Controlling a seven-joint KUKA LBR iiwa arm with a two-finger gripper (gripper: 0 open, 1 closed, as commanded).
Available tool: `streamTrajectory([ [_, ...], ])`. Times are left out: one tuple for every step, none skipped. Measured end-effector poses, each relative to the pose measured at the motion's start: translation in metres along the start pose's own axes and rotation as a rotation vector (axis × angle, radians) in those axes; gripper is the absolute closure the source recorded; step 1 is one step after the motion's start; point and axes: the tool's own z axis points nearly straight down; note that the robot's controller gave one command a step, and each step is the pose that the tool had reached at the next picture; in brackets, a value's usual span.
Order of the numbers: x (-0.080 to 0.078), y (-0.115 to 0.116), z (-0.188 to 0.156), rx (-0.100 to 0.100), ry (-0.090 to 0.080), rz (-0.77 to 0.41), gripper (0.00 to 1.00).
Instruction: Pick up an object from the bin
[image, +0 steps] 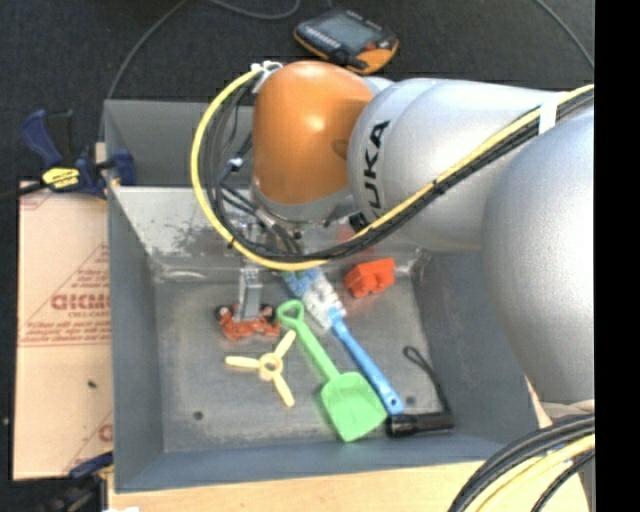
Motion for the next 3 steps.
streamTrajectory([
  [-0.002, -0.001, -0.005, -0.001, -0.009, 0.005, 0.00],
  [0.006, -0.049, 0.121, 0.000, -0.012, -0.152, 0.00],
  [0.006, -0.057, 0.052, -0.002, -0.025, -0.232, 0.00],
])
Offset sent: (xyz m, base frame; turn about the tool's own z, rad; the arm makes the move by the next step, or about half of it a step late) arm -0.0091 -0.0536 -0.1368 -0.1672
